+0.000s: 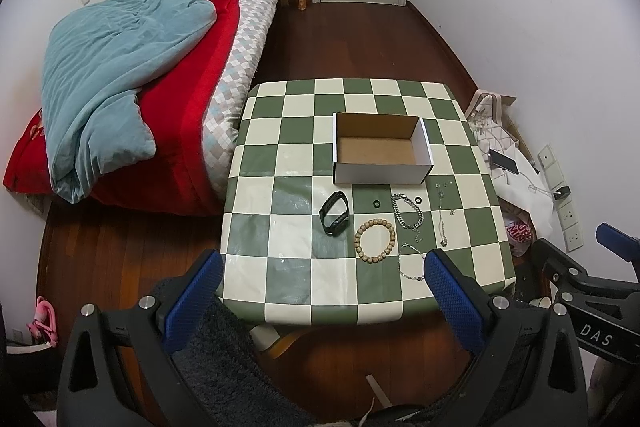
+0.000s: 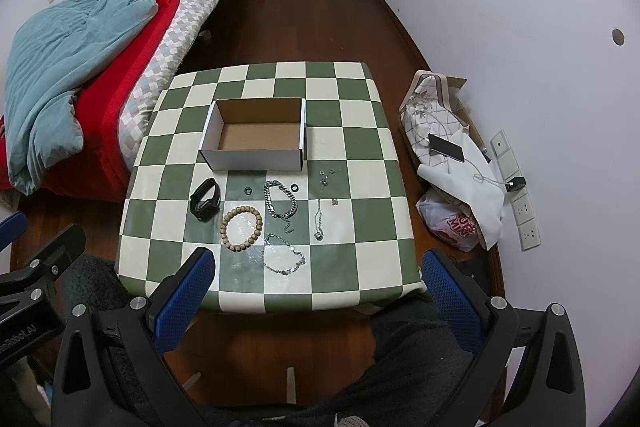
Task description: Organize jewelry
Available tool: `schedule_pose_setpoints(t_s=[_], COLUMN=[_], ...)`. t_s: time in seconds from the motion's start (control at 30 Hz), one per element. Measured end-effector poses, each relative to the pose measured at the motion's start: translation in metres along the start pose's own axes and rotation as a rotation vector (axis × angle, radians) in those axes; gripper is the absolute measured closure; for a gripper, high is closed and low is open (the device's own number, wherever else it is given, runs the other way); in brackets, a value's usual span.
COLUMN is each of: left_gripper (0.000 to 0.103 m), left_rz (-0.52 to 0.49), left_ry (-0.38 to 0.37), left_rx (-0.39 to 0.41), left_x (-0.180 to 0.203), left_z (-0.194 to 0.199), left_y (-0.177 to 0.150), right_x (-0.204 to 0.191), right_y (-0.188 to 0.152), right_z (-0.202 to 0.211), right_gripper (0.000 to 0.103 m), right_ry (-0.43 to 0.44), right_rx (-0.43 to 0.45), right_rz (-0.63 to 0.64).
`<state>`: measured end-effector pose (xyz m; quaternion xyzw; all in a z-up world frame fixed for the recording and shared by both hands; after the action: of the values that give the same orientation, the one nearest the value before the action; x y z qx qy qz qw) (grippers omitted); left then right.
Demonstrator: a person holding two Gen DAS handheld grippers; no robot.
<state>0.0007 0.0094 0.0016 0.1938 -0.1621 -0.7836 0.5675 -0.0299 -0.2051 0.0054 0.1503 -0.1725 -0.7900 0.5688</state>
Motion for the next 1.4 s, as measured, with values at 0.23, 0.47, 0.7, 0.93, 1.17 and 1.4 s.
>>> schedule_pose_setpoints(t_s=[0.23,0.47,0.7,0.93,1.17,1.4], left_gripper=[0.000,0.000,0.000,0.000,0.000,0.000], left_rz=[0.001,0.001,0.001,0.001,0.003,-0.042], left_ry=[-0.001,-0.002,-0.003,-0.005,0.027,0.200], left_rx=[-0.001,-0.001,0.001,0.001,0.011,0.013], left_x=[0.000,0.000,-0.001,0.000,0.000,0.006], left_z=[0.001,0.001,0.002,0.005,0.000,-0.056], left_y=[0.001,0.001,0.001,0.003,0.009,0.019], right_x=[-0.001,-0.001,-0.002,0.002,0.003,0.024], right_y=[0.000,0.000,0.003,0.004,0.002,0.009], right_z=[0.001,0.002,0.008,0.011,0.010,-0.027], right_gripper=[0.000,0.000,0.000,0.000,0.000,0.000], right_ry=[0.001,0.002,0.002,0.010,0.017,-0.022], right_rx=[0.001,0.002,0.009,0.010,0.005,0.018], right_rz=[0.000,0.001,0.001,-0.002,-0.009,-0.056])
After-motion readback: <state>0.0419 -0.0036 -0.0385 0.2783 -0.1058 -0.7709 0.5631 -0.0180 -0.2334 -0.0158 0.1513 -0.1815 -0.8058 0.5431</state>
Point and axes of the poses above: each gripper's, at about its wrist camera, not at the fingertips, and z roughly against the way its jaws point, x to its right, y to its top, the point moved 4 cm from there along -z, roughly the way its jaws point, and after that the axes turned 13 degrees about -z, right-handed, at the moved point
